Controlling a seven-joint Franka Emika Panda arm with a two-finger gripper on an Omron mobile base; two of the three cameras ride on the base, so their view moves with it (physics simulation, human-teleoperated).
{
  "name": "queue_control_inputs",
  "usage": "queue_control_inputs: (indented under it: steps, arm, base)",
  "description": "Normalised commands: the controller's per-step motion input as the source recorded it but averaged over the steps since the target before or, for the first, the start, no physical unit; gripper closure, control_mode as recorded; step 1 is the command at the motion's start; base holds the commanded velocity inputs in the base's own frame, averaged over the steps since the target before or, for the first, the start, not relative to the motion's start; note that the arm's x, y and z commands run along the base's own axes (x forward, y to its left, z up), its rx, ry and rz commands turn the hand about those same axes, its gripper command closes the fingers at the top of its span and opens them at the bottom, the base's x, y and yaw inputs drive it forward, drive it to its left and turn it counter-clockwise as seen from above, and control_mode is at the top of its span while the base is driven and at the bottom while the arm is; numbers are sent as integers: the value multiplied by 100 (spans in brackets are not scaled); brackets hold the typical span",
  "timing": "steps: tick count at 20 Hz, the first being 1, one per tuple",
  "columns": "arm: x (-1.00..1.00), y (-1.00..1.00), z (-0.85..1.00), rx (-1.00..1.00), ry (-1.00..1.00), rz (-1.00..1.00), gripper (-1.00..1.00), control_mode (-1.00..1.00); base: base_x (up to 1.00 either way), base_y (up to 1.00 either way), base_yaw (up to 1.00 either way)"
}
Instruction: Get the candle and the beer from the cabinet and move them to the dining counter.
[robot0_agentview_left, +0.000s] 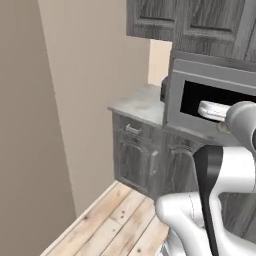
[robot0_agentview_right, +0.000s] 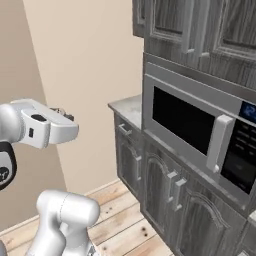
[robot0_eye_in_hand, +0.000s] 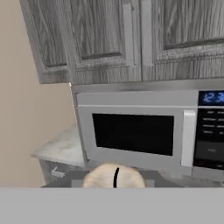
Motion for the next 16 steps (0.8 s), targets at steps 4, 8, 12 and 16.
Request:
queue_control_inputs:
  steps: [4,8,12,16]
  arm:
    - [0,0,0,0,0,0,100,100]
    - [0,0,0,0,0,0,100,100]
    - [0,0,0,0,0,0,100,100]
    - [0,0,0,0,0,0,100,100]
  base:
    - [-1,0,51]
    - [0,0,53]
    - [0,0,54]
    - [-7,12,54]
